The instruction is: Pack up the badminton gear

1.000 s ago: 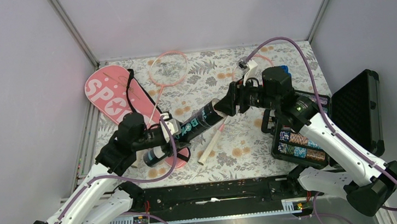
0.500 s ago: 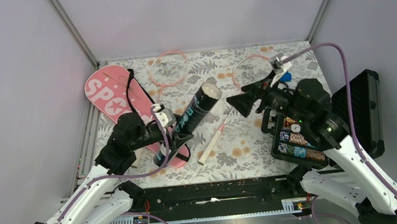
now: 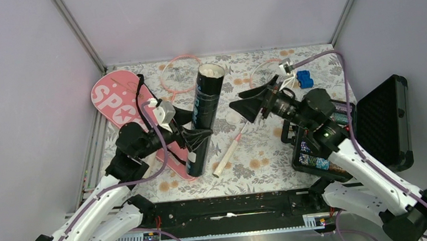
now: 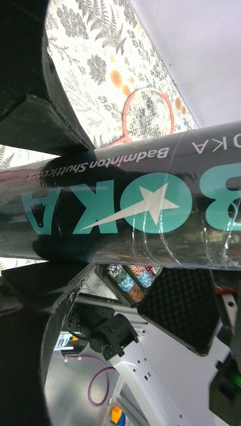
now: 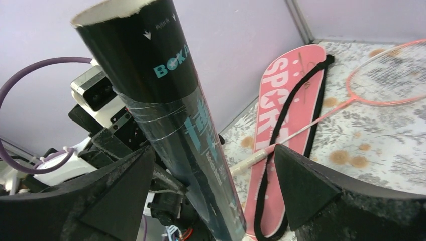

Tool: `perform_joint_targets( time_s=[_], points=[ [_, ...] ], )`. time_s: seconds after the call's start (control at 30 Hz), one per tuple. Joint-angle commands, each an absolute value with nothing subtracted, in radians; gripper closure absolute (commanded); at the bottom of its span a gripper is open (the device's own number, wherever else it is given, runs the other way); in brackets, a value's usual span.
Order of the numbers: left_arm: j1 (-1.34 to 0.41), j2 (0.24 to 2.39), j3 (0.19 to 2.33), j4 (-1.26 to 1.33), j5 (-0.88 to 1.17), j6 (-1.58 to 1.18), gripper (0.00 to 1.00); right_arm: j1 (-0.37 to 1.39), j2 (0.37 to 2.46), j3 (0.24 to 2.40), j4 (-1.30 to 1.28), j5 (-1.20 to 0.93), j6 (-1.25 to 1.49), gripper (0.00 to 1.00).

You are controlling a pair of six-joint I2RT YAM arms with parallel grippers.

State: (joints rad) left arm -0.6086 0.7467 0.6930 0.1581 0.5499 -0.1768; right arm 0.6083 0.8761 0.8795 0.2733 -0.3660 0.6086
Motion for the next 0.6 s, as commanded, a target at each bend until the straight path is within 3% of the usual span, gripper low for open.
perform_joint_targets(
  time_s=[0.0, 0.57],
  points=[
    [-0.609, 0.769, 0.694, 0.326, 0.539, -0.265, 0.82, 0.651, 0.941, 0.862, 0.553, -0.383, 0.708, 0.06],
    [-0.611, 0.813, 0.691, 0.365, 0.560, -0.331, 0.79, 0.783, 1.170, 0.943, 0.617, -0.415, 0.639, 0.13]
  ],
)
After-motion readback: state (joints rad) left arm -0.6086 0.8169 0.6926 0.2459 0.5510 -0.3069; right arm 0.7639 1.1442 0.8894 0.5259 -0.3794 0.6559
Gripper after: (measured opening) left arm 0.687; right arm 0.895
